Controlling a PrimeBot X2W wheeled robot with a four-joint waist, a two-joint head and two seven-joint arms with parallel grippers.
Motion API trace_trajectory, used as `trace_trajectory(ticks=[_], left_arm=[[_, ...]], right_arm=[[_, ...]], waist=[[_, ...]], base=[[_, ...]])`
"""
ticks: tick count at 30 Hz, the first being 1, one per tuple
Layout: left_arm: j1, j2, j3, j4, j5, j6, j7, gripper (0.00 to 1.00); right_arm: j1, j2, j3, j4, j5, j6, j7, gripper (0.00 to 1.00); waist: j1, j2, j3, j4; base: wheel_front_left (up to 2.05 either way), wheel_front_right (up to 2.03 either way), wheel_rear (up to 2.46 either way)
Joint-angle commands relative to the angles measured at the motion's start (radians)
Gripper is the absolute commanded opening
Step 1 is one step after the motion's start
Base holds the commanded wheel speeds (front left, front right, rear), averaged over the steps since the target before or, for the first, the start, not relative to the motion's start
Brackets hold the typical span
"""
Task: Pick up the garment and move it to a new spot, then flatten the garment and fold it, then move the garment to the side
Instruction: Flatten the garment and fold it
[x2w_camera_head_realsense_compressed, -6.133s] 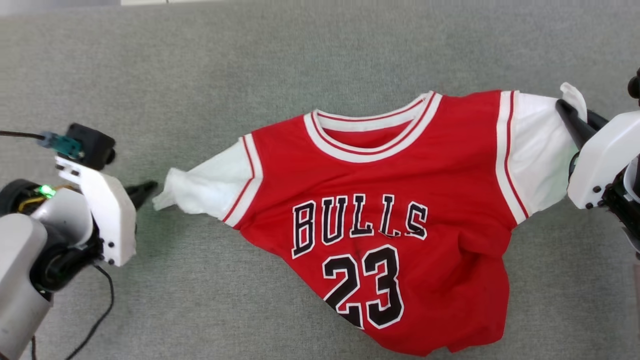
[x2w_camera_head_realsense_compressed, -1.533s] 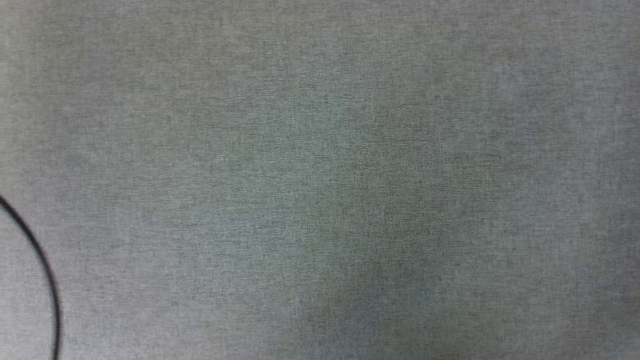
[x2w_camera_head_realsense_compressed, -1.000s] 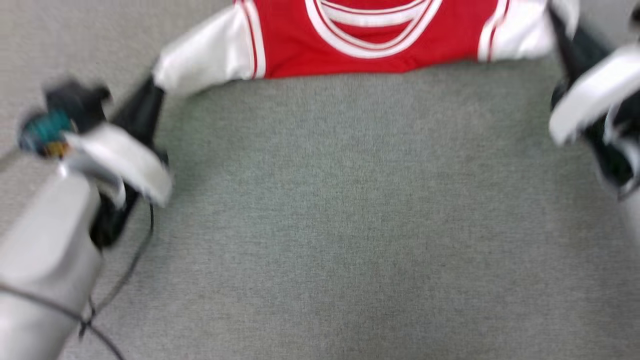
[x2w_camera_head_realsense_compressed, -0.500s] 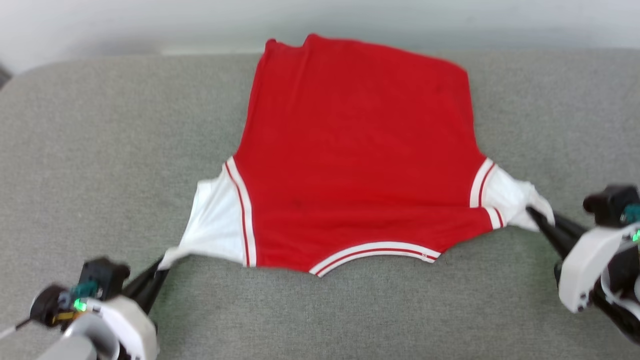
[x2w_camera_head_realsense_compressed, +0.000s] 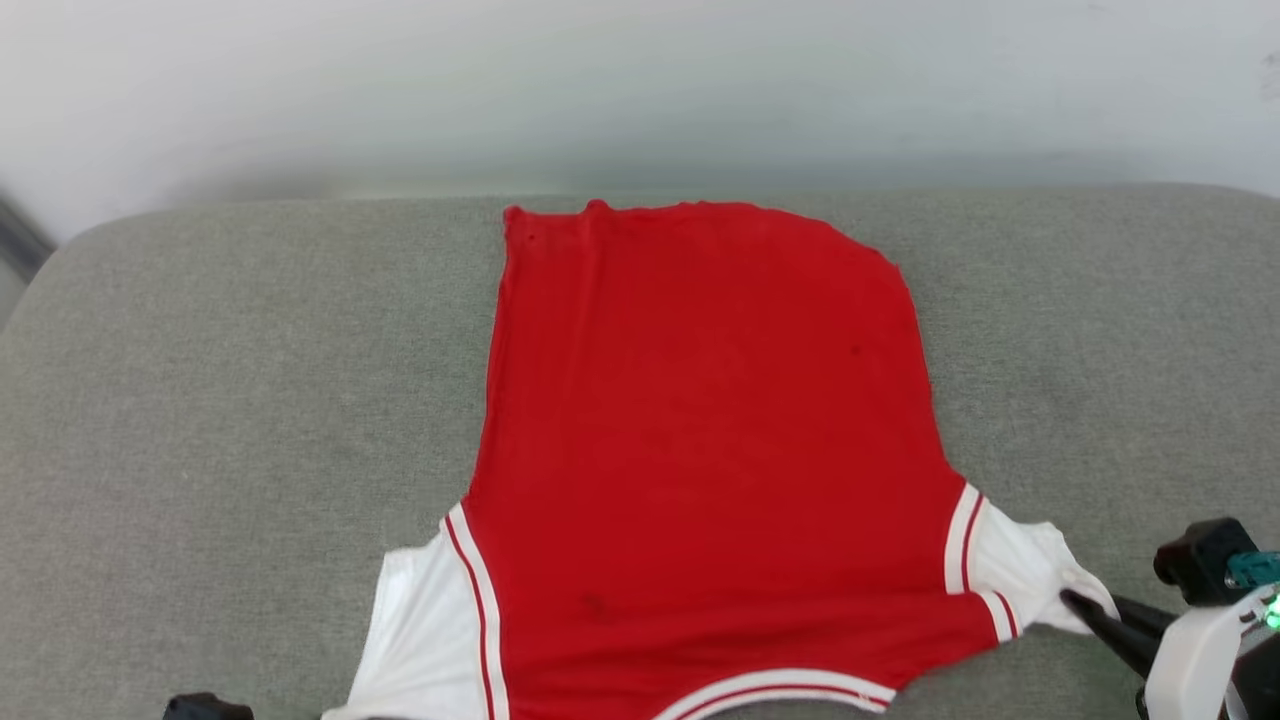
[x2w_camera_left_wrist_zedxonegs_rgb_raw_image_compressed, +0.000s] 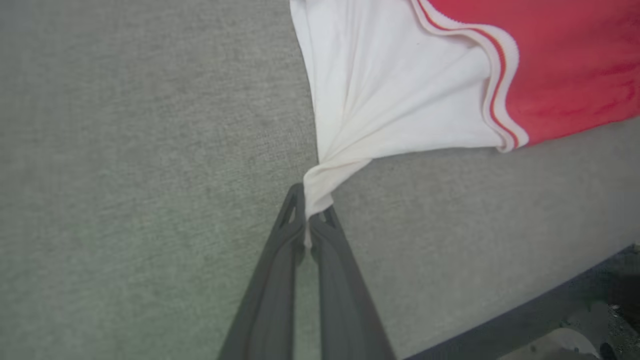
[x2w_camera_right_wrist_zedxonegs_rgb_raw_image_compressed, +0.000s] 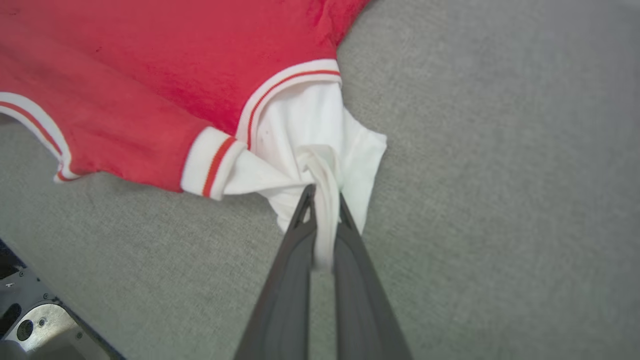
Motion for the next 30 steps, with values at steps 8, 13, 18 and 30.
trace_trajectory(ticks=[8,13,18,30], left_arm=[[0.057,0.027,-0.019,-0.096,-0.02,0.039,0.066,0.0],[0.035,0.022,-0.008,-0.143,-0.026,0.051,0.065,0.0],[0.023,0.035,0.015,-0.214,-0.035,0.06,0.059,0.0],[-0.028,0.066,0.013,-0.503,0.001,0.094,0.123,0.0]], right_arm=[[0.06,-0.028,0.022,-0.03,0.078,-0.001,0.055,0.0],[0.041,-0.021,0.008,-0.039,0.092,-0.001,0.073,0.33],[0.012,-0.039,-0.044,-0.077,0.148,-0.001,0.103,1.0],[-0.212,-0.009,-0.309,-0.166,0.217,-0.001,0.456,1.0]], waist=[[0.0003,-0.0001,-0.014,-0.005],[0.0003,-0.0001,-0.008,-0.007],[0.0003,-0.0001,0.013,0.004],[0.0003,-0.0001,0.176,0.132]], base=[[0.0,0.0,0.0],[0.0,0.0,0.0],[0.0,0.0,0.0],[0.0,0.0,0.0]])
